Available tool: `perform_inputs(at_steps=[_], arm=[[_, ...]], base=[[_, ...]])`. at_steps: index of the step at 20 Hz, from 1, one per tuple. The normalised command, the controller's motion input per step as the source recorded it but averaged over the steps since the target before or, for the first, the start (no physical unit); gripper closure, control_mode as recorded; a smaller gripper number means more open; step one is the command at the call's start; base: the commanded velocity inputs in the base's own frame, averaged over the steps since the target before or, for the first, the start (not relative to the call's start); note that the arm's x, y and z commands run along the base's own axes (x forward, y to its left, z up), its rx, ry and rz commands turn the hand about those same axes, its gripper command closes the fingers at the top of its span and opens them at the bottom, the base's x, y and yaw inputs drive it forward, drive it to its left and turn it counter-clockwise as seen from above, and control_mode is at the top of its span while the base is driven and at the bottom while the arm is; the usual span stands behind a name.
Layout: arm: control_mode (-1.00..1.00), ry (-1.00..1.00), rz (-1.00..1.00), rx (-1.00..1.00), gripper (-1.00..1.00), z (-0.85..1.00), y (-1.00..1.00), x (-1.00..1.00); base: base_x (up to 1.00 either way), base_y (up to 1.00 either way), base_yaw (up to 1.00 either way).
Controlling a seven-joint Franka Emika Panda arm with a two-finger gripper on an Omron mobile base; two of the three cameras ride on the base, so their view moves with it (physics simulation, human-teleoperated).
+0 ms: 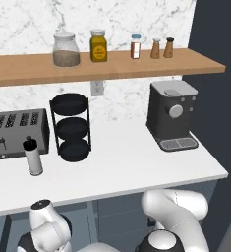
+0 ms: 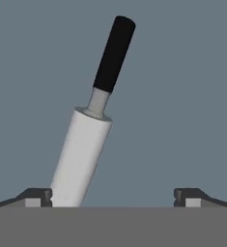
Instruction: Pick the rolling pin from the drawer and place it on the counter.
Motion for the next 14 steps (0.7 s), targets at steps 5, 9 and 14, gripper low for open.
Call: perform_inputs(at_steps=[5,9,14], arm=[[-1.00,0.00,0.00,-0.02,-1.00,0.00,0.22,0.06],[-1.00,0.00,0.00,-0.05,-1.00,-0.04,0.37,0.00],[-1.00,0.00,0.00,-0.05,-1.00,-0.26,0.37,0.00]], base=[[0.00,0.00,0.00],[0.00,0.00,0.00],[0.00,0.00,0.00]])
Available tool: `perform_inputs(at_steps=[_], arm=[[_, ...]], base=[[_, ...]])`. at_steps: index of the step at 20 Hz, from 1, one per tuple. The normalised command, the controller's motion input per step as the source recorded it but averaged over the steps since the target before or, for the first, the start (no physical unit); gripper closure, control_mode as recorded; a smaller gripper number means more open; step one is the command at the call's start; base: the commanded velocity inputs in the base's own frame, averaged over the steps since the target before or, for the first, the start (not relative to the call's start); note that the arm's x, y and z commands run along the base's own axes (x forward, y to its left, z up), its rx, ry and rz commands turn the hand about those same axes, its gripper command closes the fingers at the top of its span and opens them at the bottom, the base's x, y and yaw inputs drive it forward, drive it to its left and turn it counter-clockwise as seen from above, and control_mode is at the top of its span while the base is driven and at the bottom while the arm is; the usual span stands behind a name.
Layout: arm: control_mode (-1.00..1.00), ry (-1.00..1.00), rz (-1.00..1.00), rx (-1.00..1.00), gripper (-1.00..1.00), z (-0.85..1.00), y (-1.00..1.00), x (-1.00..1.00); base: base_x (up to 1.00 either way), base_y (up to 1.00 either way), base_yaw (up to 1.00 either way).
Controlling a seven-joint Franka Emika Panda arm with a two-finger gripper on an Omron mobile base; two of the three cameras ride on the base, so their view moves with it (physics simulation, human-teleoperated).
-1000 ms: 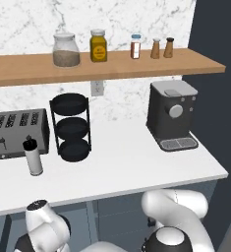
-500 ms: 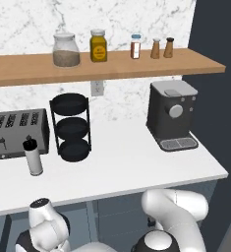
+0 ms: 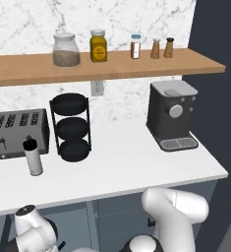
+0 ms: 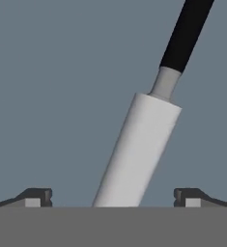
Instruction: Pick the rolling pin from the drawer and place it on the counter.
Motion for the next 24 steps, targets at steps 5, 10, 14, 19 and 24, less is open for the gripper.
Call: perform_inputs(at_steps=[5,10,14,19,24], arm=[[-1.00,0.00,0.00,0.00,-1.00,-0.32,0.09,0.00],[-1.00,0.00,0.00,0.00,-1.00,-0.55,0.08,-0.05],[-1.00,0.00,0.00,0.00,1.00,-0.38,0.01,-0.01],[-1.00,0.00,0.00,0.00,1.00,0.00,0.00,0.00],[-1.00,-0.06,0.00,0.00,1.00,0.10,0.00,-0.24]], base=[[0.00,0.00,0.00],[0.00,0.00,0.00],[0.00,0.00,0.00],[0.00,0.00,0.00],[0.00,0.00,0.00]])
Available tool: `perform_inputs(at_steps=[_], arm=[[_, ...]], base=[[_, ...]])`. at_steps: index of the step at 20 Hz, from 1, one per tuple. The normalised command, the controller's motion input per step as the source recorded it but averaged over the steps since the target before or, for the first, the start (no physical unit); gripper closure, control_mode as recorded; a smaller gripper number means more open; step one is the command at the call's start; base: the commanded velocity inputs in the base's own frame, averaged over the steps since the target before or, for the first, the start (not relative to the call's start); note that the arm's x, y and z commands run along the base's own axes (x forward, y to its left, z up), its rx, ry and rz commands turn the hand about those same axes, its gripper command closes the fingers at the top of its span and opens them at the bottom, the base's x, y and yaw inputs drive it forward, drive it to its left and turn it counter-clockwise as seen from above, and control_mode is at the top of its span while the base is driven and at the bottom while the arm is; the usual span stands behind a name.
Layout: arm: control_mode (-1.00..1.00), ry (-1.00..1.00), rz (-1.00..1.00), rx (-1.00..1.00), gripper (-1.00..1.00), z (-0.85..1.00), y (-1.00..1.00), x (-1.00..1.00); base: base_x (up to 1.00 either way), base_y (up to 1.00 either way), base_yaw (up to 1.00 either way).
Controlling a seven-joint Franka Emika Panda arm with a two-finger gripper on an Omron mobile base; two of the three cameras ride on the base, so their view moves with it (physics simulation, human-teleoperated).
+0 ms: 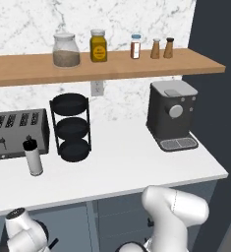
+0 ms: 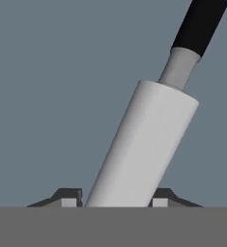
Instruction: Pick the rolling pin from the drawer and place it on the counter.
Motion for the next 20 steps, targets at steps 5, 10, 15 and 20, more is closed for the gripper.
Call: perform_inputs(at_steps=[5,10,15,20], arm=[[-1.00,-0.02,0.00,0.00,1.00,0.93,0.00,-0.74],[-1.00,0.00,0.00,0.00,1.00,1.00,-0.20,-0.50],[-1.00,-0.12,0.16,0.00,1.00,0.94,-0.72,-0.09],[-1.00,-0.02,0.13,0.00,1.00,0.86,-0.83,0.29]], base=[[0.00,0.00,0.00],[0.00,0.00,0.00],[0.00,0.00,0.00],[0.00,0.00,0.00]])
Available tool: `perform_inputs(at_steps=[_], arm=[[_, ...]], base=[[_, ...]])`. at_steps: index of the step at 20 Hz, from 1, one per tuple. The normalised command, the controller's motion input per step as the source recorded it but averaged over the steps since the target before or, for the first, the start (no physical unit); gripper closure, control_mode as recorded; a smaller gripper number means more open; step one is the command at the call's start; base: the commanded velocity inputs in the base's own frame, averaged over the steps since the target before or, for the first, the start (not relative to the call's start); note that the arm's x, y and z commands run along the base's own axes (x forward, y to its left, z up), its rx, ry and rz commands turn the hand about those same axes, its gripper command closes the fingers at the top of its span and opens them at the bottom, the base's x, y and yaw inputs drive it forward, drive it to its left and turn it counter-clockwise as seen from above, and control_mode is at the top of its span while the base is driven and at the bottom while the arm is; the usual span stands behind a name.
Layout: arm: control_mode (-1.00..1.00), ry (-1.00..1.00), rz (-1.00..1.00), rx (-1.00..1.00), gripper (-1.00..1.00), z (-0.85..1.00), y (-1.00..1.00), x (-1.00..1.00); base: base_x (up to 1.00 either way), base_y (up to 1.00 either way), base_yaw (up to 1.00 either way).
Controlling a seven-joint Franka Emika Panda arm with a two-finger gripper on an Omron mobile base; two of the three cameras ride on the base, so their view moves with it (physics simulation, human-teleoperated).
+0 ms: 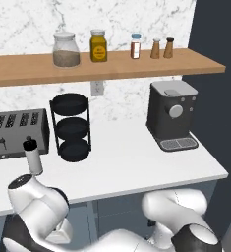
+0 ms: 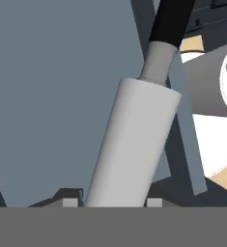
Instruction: Pick the rolling pin from the drawer and place it on the counter.
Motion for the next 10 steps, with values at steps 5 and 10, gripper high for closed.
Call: perform_inputs(at_steps=[5,10], arm=[[-1.00,0.00,0.09,0.04,1.00,0.93,-0.85,0.91],[-1.00,0.00,0.10,0.10,1.00,0.25,-0.96,1.00]], base=[[0.00,0.00,0.00],[0.00,0.00,0.00]])
